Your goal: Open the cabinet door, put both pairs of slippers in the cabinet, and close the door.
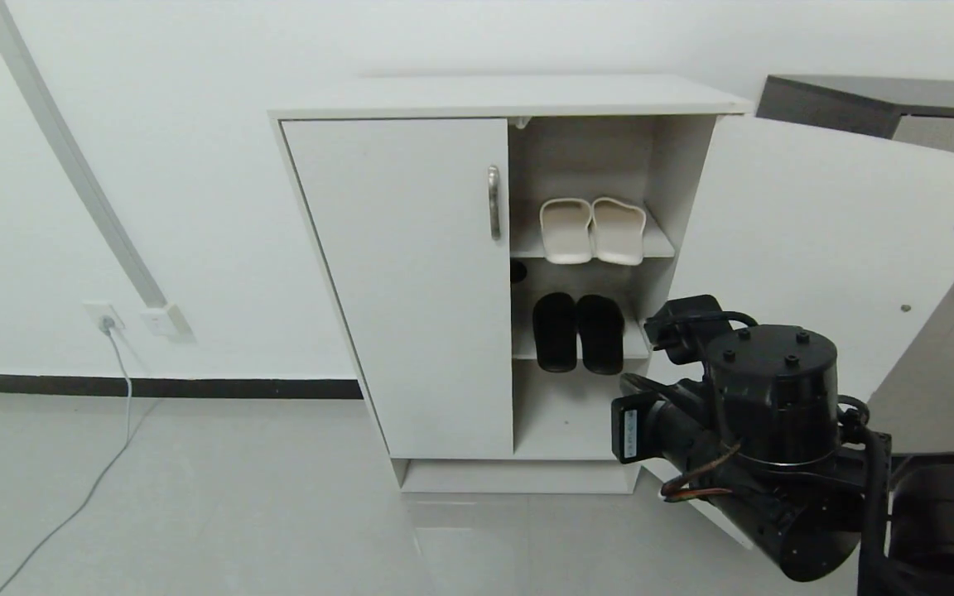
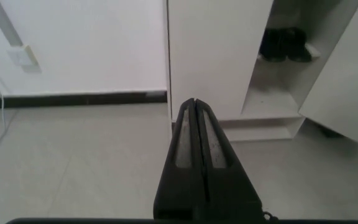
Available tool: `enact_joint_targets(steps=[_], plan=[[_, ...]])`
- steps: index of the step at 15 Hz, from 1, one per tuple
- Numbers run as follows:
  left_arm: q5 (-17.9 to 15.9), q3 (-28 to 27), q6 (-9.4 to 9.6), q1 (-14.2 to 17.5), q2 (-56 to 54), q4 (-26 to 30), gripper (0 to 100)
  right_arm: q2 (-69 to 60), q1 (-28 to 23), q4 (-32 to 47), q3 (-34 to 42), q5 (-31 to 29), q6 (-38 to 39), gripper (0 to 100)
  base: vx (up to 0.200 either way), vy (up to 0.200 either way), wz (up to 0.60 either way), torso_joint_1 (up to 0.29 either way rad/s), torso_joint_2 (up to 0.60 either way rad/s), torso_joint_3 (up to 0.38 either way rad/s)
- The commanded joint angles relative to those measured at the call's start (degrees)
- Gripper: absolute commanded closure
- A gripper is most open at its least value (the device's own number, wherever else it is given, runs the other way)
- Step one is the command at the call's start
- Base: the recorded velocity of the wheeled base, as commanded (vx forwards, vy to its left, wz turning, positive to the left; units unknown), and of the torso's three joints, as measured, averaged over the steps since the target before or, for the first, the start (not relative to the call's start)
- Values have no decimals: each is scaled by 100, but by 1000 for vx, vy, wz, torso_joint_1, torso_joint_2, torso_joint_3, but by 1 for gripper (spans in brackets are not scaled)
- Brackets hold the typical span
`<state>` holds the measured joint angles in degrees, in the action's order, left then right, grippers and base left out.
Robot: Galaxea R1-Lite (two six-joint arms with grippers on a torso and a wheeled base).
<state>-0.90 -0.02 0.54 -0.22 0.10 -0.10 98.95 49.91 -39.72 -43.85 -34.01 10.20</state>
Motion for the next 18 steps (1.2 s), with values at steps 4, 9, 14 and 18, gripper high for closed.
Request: enact_joint_targets(steps=[4, 9, 14, 18], plan=[[2, 2, -1, -4, -1, 10, 100, 10, -7, 8, -1, 0, -10, 100, 0, 0, 0, 66, -503, -350], [2, 2, -1, -4, -1, 10, 100, 45, -7, 8, -1, 0, -10, 100, 0, 0, 0, 141, -467, -333], [2, 2, -1, -4, -1, 10, 100, 54, -7, 8, 8, 0, -1, 100, 0, 0, 0, 170, -482, -312], [2, 2, -1, -4, -1, 10, 100, 72, -7, 8, 8, 0, -10, 100, 0, 0, 0, 196, -513, -315]])
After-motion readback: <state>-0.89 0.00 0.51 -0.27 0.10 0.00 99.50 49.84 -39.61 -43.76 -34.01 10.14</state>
